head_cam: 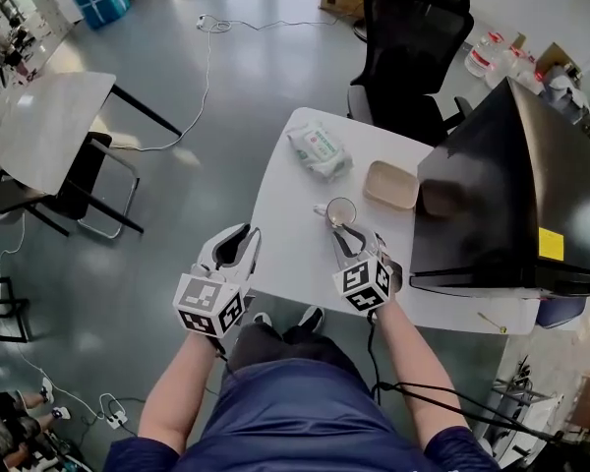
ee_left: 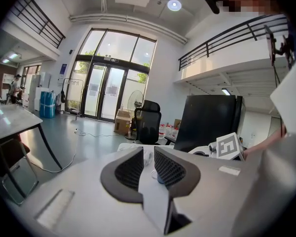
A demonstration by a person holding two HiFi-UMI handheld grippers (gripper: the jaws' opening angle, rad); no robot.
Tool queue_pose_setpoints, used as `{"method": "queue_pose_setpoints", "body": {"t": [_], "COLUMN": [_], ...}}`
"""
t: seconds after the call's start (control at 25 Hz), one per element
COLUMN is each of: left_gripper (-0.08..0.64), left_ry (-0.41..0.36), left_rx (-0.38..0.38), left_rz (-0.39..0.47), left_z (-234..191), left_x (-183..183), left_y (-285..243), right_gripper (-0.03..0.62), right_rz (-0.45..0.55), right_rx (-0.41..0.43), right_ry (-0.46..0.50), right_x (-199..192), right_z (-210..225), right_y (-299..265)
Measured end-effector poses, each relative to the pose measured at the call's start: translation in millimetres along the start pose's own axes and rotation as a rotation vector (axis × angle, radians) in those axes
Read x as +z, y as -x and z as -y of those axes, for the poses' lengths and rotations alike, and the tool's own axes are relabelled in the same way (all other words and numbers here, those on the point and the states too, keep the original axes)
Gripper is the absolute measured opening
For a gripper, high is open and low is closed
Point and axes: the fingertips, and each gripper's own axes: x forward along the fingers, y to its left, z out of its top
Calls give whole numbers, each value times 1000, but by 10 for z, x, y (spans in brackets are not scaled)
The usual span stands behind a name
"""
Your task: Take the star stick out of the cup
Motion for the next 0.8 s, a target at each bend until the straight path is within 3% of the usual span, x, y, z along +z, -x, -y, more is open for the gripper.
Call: {"method": "queue_pose_setpoints", "body": {"t": [0.8], "left_gripper": [69], "left_ry": [40], "left_rx": [-71], "left_rz": [-70], "left_z": [-430], "left_x": [-119], "left_y": [-210], "right_gripper": [77], "right_rz": [-206], "right_rx": [-7], "right_ry": [54], "right_x": [-304], "right_z": [-110], "right_y": [-464]}}
